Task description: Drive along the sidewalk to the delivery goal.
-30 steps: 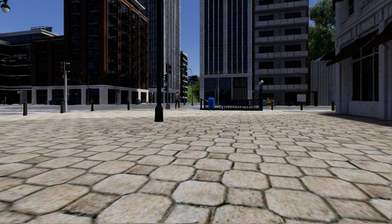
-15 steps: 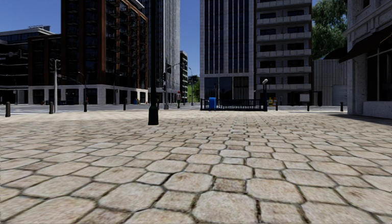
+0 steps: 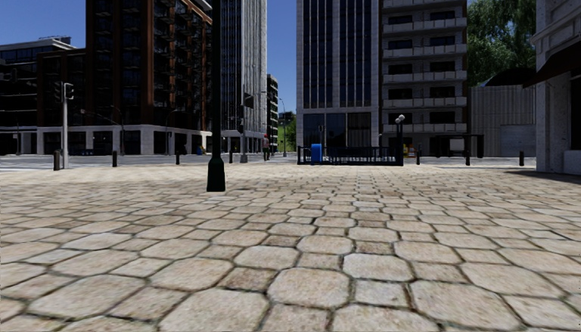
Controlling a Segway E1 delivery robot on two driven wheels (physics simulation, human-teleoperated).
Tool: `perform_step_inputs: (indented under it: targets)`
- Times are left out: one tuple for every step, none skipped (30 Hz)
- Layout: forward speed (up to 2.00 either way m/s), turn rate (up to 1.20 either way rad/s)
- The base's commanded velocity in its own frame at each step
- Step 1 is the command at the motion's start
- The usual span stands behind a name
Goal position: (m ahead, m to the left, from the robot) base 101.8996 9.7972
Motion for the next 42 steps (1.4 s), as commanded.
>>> perform_step_inputs:
  targets:
    - [2.00, 0.00]
    - [2.00, 0.00]
    - [2.00, 0.00]
    - [2.00, 0.00]
    - [2.00, 0.00]
    - [2.00, 0.00]
    - [2.00, 0.00]
    - [2.00, 0.00]
    - [2.00, 0.00]
    - [2.00, 0.00]
    - [2.00, 0.00]
    - [2.00, 0.00]
    - [2.00, 0.00]
    - [2.00, 0.00]
    - [2.00, 0.00]
    - [2.00, 0.00]
    - [2.00, 0.00]
    - [2.00, 0.00]
    - [2.00, 0.00]
    - [2.00, 0.00]
    - [2.00, 0.00]
    - [2.00, 0.00]
    - [2.00, 0.00]
    - [2.00, 0.00]
    - [2.00, 0.00]
    - [2.00, 0.00]
    - [2.00, 0.00]
    - [2.00, 0.00]
    - [2.00, 0.00]
    - [2.00, 0.00]
    - [2.00, 0.00]
    - [2.00, 0.00]
    - [2.00, 0.00]
    - [2.00, 0.00]
    - [2.00, 0.00]
    - [2.00, 0.00]
    - [2.00, 0.00]
    - [2.00, 0.00]
    - [2.00, 0.00]
    - [2.00, 0.00]
    - [2.00, 0.00]
    - [2.00, 0.00]
